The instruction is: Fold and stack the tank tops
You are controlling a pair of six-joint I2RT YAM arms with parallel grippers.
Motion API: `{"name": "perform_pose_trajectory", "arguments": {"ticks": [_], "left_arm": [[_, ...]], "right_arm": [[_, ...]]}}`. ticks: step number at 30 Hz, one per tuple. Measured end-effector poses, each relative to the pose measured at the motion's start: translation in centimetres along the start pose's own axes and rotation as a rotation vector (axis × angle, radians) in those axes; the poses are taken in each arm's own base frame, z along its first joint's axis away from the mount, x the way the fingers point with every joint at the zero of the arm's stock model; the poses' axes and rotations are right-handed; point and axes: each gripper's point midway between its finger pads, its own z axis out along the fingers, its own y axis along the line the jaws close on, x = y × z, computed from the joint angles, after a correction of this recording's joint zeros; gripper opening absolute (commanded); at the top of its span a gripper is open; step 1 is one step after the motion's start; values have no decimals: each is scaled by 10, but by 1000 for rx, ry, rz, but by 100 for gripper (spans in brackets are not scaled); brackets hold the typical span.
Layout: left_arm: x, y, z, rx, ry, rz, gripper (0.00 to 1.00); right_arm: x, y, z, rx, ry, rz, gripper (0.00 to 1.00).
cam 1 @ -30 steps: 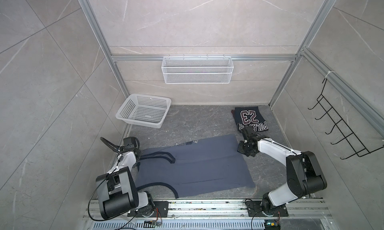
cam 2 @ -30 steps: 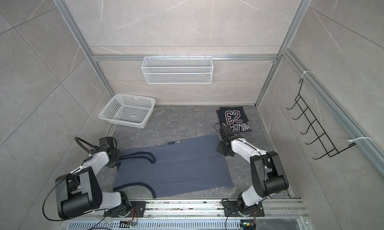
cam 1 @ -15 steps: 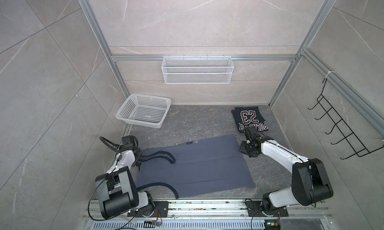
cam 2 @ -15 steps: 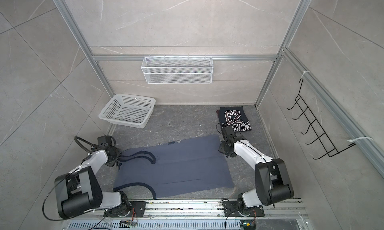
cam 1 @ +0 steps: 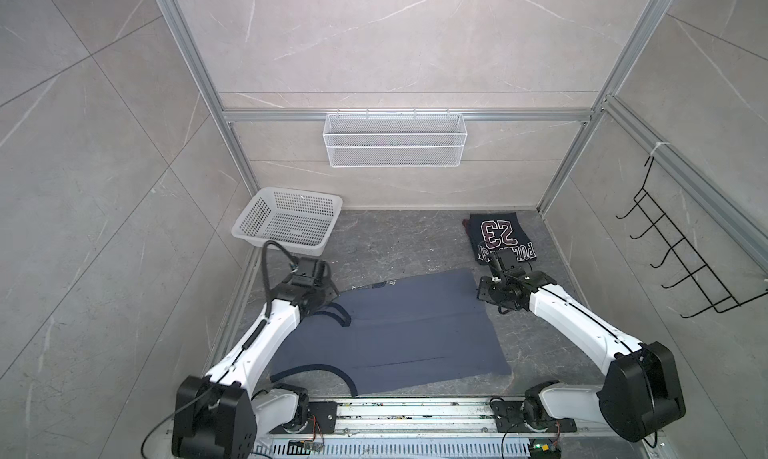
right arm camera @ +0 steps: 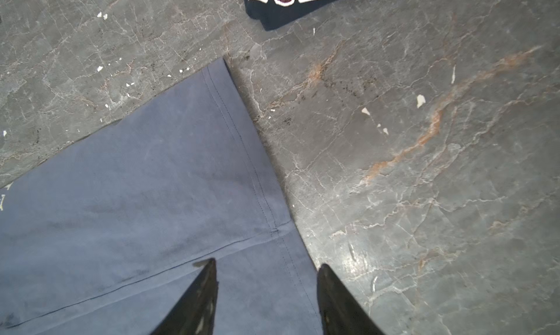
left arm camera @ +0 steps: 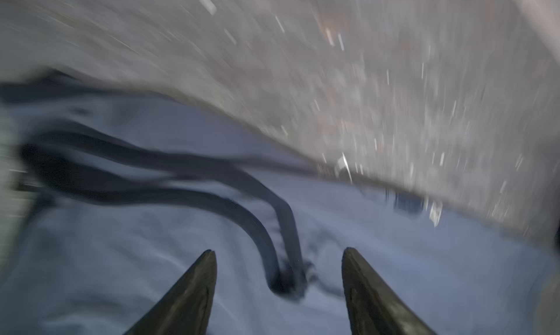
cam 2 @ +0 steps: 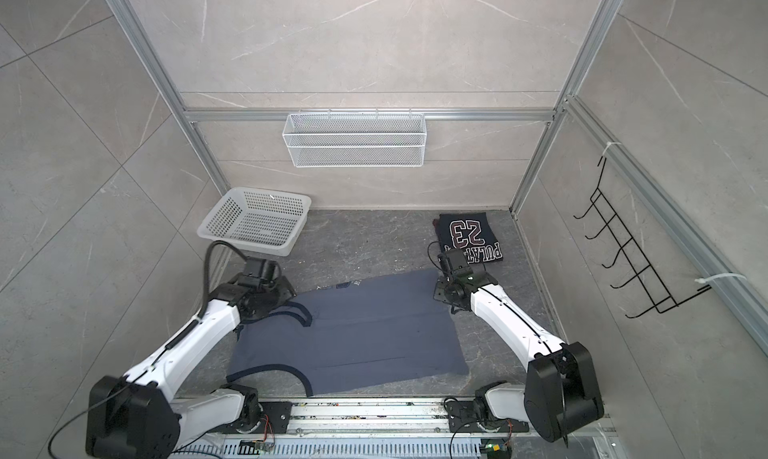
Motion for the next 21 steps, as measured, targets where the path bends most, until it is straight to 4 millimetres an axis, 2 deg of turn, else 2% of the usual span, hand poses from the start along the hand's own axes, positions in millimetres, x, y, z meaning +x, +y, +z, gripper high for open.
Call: {"name": "perform_pose_trajectory", "arguments": {"ticks": [3,6,8,12,16,21], "left_arm": [[35,-15,15,-11,114,90,63],[51,-14,24,-42,171,117,61],[54,-11,28,-62,185,114,60],[58,-9,37,-82,208,106,48],[62,-7,45,-95,225,101,42],[59,-11,47,-83,215,93,24]], "right_arm": [[2,-1,4,7,12,-3,55],[5,-2,6,12,20,-4,54],[6,-3,7,14,24,-5,55],[10,-4,9,19,32,-6,54],[11,-5,9,21,34,-7,54],[13,-6,11,22,37,-7,54]]}}
